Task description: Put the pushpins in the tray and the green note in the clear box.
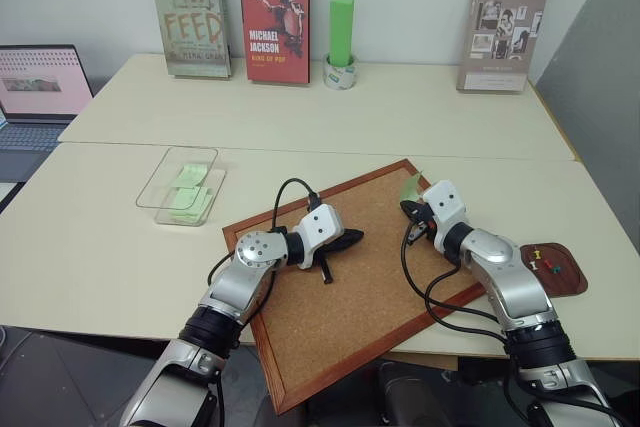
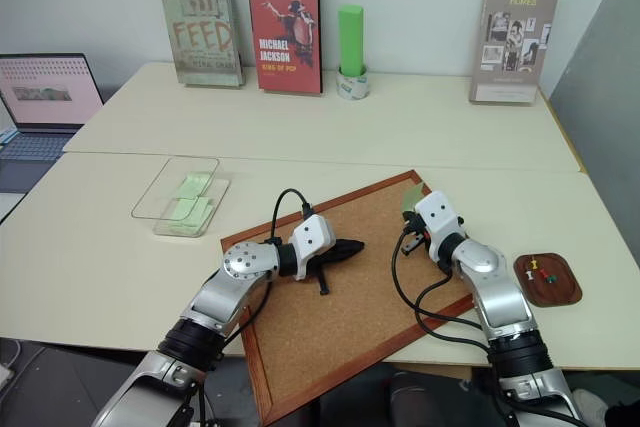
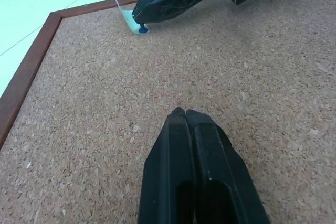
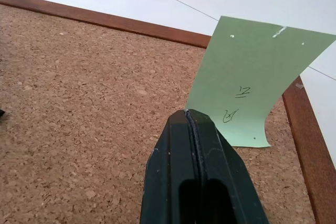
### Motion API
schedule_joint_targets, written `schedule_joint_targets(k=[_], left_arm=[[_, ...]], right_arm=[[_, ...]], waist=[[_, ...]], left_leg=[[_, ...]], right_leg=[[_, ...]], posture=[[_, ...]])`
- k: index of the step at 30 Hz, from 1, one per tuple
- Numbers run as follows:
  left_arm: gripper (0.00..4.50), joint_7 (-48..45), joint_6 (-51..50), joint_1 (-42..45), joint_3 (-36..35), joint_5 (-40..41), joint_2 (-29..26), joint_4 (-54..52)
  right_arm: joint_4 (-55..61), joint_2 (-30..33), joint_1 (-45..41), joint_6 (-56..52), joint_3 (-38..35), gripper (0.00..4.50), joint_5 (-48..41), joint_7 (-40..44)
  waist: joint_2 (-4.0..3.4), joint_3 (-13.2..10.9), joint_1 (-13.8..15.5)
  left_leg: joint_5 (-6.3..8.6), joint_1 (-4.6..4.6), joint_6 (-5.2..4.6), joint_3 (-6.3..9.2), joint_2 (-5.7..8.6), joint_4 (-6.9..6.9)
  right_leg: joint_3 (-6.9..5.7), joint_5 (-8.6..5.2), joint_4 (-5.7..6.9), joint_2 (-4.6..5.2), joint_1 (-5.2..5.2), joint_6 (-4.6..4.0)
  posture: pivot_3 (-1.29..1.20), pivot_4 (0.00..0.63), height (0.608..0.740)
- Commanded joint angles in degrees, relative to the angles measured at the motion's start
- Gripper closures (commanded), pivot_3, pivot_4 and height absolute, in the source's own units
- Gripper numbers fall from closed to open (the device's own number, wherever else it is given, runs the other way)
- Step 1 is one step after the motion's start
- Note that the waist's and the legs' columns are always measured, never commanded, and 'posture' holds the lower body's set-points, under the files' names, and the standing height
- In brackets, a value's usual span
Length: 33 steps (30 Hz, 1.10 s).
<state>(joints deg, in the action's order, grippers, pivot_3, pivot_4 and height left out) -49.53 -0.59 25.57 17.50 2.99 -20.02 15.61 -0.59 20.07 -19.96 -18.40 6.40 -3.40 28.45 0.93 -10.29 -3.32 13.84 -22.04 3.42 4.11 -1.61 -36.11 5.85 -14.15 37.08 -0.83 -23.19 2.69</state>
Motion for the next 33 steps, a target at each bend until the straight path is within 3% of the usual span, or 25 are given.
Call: schedule_joint_targets(k=[1, 10, 19, 32, 33], left_arm=[[4.50, 0.34, -1.40, -1.08, 0.68, -2.24, -0.77, 3.08], [4.50, 0.30, -1.29, -1.14, 0.84, -2.27, -0.66, 3.23], [4.50, 0.18, -1.35, -1.18, 1.04, -2.33, -0.62, 3.14], [4.50, 0.09, -1.58, -1.22, 1.18, -2.38, -0.68, 3.03], [4.50, 0.09, -1.57, -1.22, 1.19, -2.39, -0.69, 3.05]], right_arm=[[6.33, 0.15, -1.45, 0.14, -1.13, 4.49, -0.71, -0.16], [9.06, 0.61, -0.04, -2.80, -1.97, 4.49, -0.14, -1.34], [5.02, 0.35, -0.42, -4.93, -0.48, 2.79, 1.72, -2.69], [-2.67, -0.98, -2.86, -2.41, -0.65, 2.79, 3.19, -4.01], [-2.78, -1.04, -2.88, -2.49, -0.67, 2.96, 3.13, -3.99]], waist=[[0.00, 0.00, 0.00], [0.00, 0.00, 0.00], [0.00, 0.00, 0.00], [-0.01, 0.01, -0.03], [-0.01, 0.01, -0.03]], left_leg=[[0.00, 0.00, 0.00, 0.00, 0.00, 0.00], [0.00, 0.01, 0.00, 0.01, 0.00, 0.00], [0.00, 0.01, 0.00, 0.01, 0.00, 0.00], [0.00, 0.01, 0.00, 0.00, 0.00, 0.00], [0.00, 0.01, 0.00, 0.01, 0.00, 0.00]], right_leg=[[0.00, 0.00, 0.00, 0.00, 0.00, 0.00], [-0.01, 0.00, 0.00, 0.00, 0.00, -0.01], [0.00, -0.01, 0.00, 0.00, 0.00, -0.01], [0.00, 0.00, 0.00, 0.00, 0.00, 0.00], [-0.01, 0.00, 0.00, 0.00, 0.00, 0.00]], posture=[[0.00, 0.150, 0.740], [0.00, 0.150, 0.740], [0.00, 0.150, 0.740], [0.00, 0.150, 0.740], [0.00, 0.150, 0.740]])
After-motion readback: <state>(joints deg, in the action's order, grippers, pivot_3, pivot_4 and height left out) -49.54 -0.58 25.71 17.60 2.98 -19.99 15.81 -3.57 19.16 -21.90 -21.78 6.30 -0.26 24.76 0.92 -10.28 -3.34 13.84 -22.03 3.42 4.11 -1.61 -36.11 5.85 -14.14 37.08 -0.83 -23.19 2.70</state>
